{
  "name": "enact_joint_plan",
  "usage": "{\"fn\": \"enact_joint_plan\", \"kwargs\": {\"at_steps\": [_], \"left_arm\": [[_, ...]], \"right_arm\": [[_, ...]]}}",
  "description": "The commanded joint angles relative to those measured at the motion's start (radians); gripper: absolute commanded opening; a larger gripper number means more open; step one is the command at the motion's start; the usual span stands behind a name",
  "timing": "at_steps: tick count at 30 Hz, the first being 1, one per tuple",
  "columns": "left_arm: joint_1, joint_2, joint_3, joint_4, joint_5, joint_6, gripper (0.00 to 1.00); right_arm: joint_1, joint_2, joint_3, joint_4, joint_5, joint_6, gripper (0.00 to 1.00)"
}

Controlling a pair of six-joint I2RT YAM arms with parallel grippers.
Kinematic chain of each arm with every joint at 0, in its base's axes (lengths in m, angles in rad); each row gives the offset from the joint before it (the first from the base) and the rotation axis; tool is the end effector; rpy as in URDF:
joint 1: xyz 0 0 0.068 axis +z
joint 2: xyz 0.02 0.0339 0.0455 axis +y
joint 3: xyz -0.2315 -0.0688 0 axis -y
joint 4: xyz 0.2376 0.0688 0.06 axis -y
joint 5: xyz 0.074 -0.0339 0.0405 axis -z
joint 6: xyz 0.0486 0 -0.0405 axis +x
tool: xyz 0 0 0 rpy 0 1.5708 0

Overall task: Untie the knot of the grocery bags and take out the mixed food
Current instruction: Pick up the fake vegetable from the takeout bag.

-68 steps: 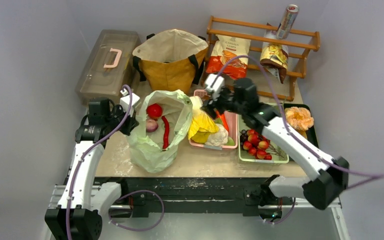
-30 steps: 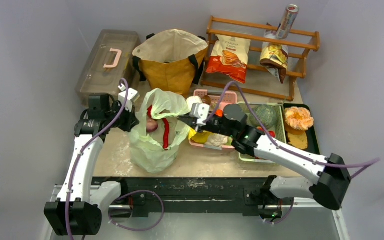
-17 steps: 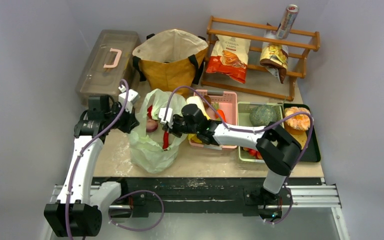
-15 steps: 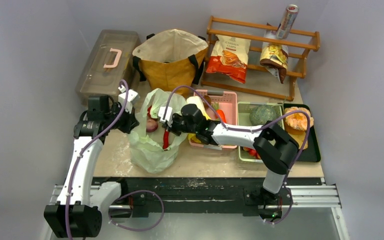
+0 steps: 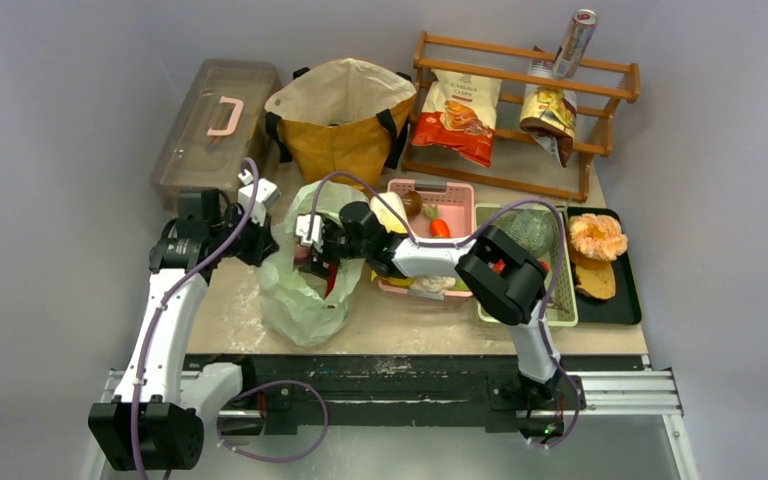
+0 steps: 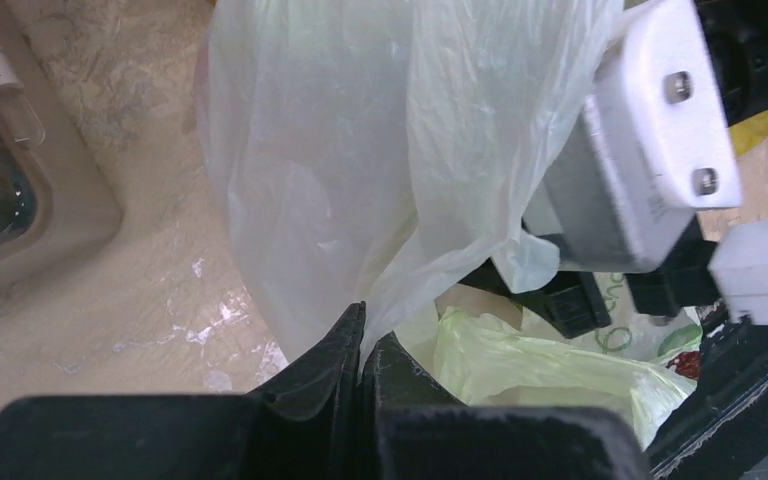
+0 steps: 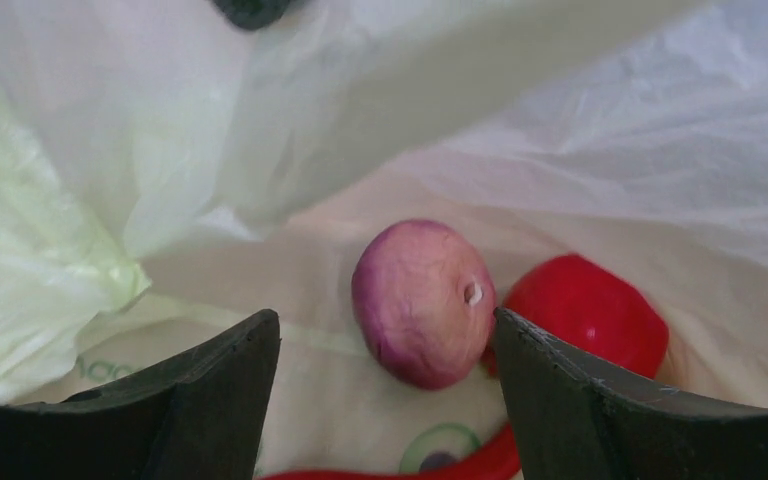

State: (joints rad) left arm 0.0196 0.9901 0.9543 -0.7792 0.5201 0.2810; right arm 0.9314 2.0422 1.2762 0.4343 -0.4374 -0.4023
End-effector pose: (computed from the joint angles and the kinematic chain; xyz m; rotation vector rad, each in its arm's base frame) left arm 0.2127 -0.0200 0.2740 0.5370 2.2337 -0.4652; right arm 0.2517 0.3730 0.1598 -1.4276 1.3213 0.7704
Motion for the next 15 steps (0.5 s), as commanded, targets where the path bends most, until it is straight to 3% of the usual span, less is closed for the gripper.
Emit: {"fn": "enact_joint_plan", "kwargs": {"at_steps": [1, 15], "left_arm": [[0.008, 0.008, 0.043, 0.008, 0.015, 0.018, 0.00], [0.008, 0.035, 0.063, 0.004, 0.011, 0.029, 0.00]], "right_arm": [[0.000, 0.046, 0.119, 0.003, -0.076, -0.057, 0.75], [0.000, 0.199, 0.258, -0.157, -0.046, -0.159, 0.80]]}}
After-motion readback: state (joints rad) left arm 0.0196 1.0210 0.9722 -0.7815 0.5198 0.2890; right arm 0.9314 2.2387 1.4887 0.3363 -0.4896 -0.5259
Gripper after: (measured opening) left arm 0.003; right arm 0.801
